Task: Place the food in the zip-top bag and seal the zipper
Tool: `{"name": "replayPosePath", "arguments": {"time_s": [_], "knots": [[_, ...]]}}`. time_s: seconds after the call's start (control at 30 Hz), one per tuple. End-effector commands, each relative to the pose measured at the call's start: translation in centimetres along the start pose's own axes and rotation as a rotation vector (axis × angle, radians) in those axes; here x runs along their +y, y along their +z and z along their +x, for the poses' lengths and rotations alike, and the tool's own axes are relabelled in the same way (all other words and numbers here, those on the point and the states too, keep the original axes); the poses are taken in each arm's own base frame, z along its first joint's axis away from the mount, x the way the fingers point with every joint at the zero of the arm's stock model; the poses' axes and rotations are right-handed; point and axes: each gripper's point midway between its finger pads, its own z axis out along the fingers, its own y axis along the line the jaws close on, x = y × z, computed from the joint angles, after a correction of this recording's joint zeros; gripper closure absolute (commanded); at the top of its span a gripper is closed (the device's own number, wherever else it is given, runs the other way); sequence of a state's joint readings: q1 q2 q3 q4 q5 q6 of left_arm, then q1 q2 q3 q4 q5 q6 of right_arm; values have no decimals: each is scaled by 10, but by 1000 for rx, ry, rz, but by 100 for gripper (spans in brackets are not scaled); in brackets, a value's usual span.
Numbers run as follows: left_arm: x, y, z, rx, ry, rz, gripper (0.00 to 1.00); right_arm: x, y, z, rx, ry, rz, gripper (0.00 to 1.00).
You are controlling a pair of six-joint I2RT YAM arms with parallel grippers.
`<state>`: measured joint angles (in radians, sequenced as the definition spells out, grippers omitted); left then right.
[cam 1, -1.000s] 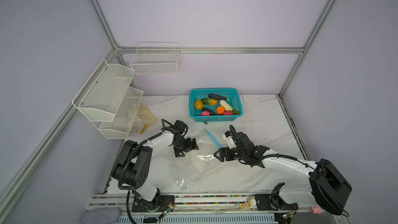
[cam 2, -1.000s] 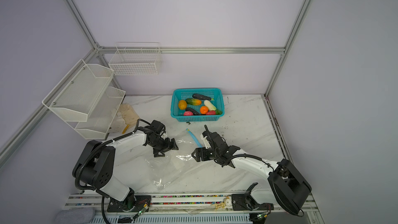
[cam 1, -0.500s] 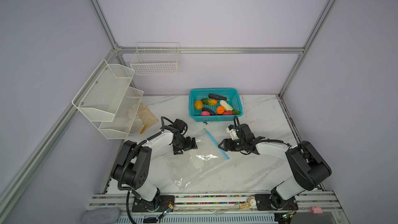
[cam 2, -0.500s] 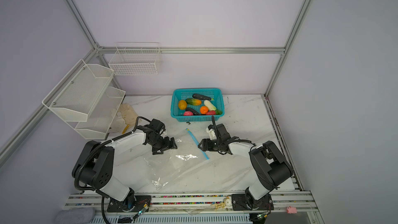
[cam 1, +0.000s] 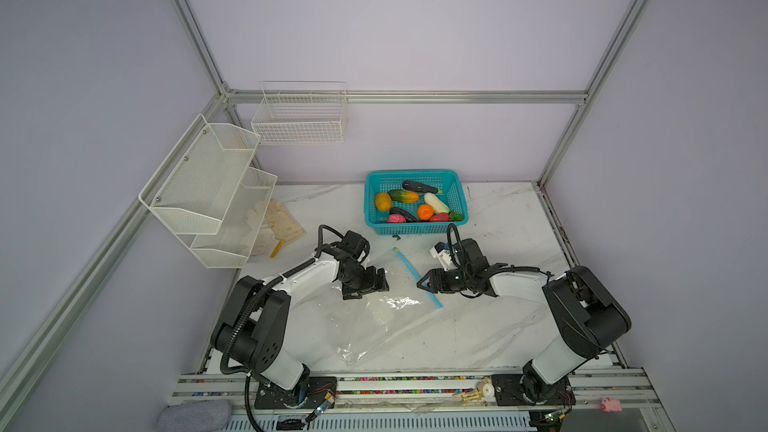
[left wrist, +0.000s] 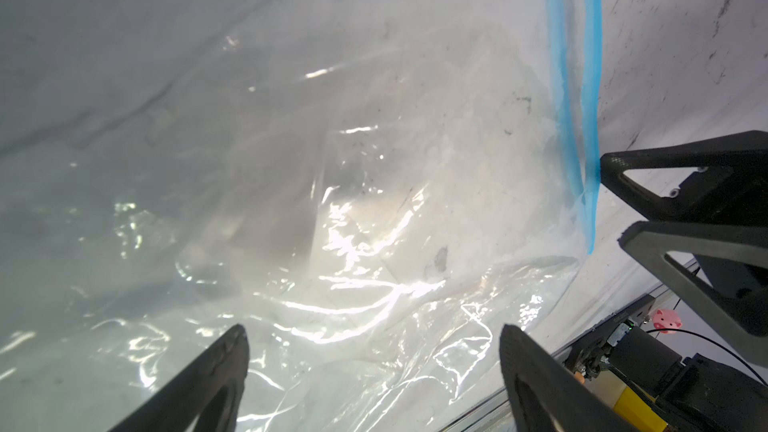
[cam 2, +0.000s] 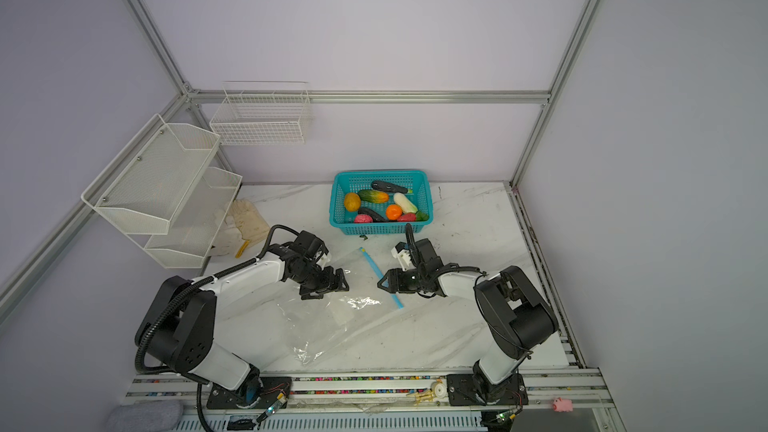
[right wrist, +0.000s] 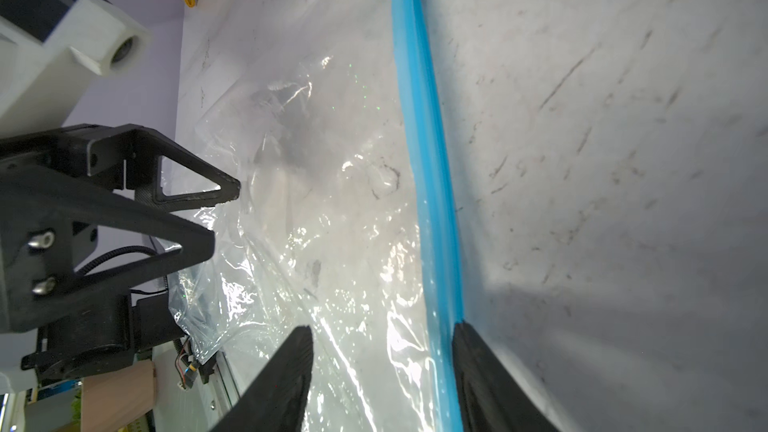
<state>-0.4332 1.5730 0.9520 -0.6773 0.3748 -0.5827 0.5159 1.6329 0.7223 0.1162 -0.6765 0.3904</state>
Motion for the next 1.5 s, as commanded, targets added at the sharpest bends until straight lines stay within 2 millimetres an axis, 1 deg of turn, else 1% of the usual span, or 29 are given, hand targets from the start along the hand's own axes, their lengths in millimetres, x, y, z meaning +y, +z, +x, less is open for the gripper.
{"name": "replayPosePath", "arguments": {"time_s": [0.0, 0.37, 0.6, 0.67, 0.87, 1.17, 1.27, 1.33, 1.47], "knots": [[-21, -4, -12, -28, 26, 56, 7, 9, -1, -1, 1, 3, -56, 45], [-19, 12, -6, -6, 13, 65, 9, 18, 0, 6, 19, 40, -130, 54], [-18, 14, -5, -9, 9, 69, 9, 15, 1, 10, 25, 44, -125, 68], [-19, 14, -5, -12, 7, 73, 9, 14, 1, 10, 26, 43, -121, 70], [-19, 12, -4, -19, 6, 76, 9, 2, 5, 14, 35, 54, -73, 71], [-18, 13, -3, -21, 5, 81, 9, -4, 10, 14, 37, 68, -56, 69], [-19, 13, -3, -24, 4, 88, 10, -2, 8, 12, 32, 62, -60, 74], [-20, 12, -2, -23, 1, 93, 10, 0, 6, 10, 22, 59, -65, 81], [-30, -1, -6, -52, -2, 125, 10, 11, 4, 10, 9, 35, -101, 89]]}}
